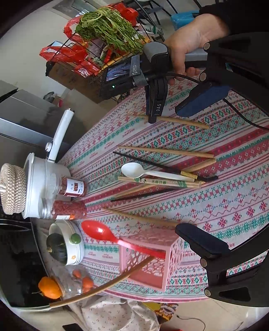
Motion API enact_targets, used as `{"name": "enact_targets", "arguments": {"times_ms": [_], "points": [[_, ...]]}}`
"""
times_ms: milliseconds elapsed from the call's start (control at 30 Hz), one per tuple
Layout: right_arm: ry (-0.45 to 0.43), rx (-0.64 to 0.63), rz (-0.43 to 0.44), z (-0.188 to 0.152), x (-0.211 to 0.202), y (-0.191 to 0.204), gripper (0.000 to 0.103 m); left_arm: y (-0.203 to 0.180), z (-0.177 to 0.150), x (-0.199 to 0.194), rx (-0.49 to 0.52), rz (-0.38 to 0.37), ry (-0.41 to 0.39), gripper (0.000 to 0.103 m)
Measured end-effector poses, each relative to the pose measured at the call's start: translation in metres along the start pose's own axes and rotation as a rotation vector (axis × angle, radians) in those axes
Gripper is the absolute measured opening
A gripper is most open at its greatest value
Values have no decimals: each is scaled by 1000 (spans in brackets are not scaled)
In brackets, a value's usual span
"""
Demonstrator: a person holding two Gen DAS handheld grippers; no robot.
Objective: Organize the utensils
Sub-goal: 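Grasp a wooden chopstick with the left tool while the right tool grasps another, then lift the wooden chopstick into the pink basket and open the left tool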
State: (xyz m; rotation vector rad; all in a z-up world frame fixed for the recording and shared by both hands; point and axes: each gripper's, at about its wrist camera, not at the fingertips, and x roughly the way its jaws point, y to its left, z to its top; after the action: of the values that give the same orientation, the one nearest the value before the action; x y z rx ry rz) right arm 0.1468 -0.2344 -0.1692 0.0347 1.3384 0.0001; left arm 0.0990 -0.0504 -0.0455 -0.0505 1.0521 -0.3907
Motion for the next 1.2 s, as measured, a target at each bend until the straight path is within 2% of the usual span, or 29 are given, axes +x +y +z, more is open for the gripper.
{"name": "enact_targets", "arguments": {"times_ms": [67, 167, 200, 267, 300, 367, 433, 633, 767, 1000, 1033, 1100, 1200], "points": [[-1, 3, 30, -2, -3, -11, 20, -10, 3, 12, 7, -25, 42, 103], [7, 43, 95, -3, -4, -31, 10, -25, 10, 29, 11, -37, 85, 102], [2, 53, 107, -5, -5, -38, 8, -30, 14, 35, 16, -35, 92, 98], [-9, 69, 124, -5, -9, -49, 7, -38, 22, 49, 26, -21, 116, 85], [-18, 79, 134, -5, -14, -55, 7, -41, 26, 59, 24, -17, 134, 74], [-36, 105, 168, -3, -22, -67, 7, -43, 34, 78, 19, -27, 175, 64], [-52, 122, 191, -1, -27, -76, 7, -43, 41, 99, 10, -22, 213, 48], [-70, 123, 245, 2, -39, -77, 7, -48, 60, 143, 41, 23, 257, 24], [-68, 119, 275, 4, -37, -77, 7, -53, 71, 163, 59, 50, 286, 19], [-72, 114, 309, 9, -35, -72, 7, -62, 79, 188, 117, 129, 390, 13], [-74, 115, 313, 10, -35, -72, 7, -63, 79, 189, 126, 138, 395, 8], [-78, 115, 318, 10, -36, -72, 7, -66, 77, 189, 141, 143, 385, 7], [-87, 109, 322, 10, -40, -69, 7, -67, 71, 171, 149, 128, 289, 7]]}}
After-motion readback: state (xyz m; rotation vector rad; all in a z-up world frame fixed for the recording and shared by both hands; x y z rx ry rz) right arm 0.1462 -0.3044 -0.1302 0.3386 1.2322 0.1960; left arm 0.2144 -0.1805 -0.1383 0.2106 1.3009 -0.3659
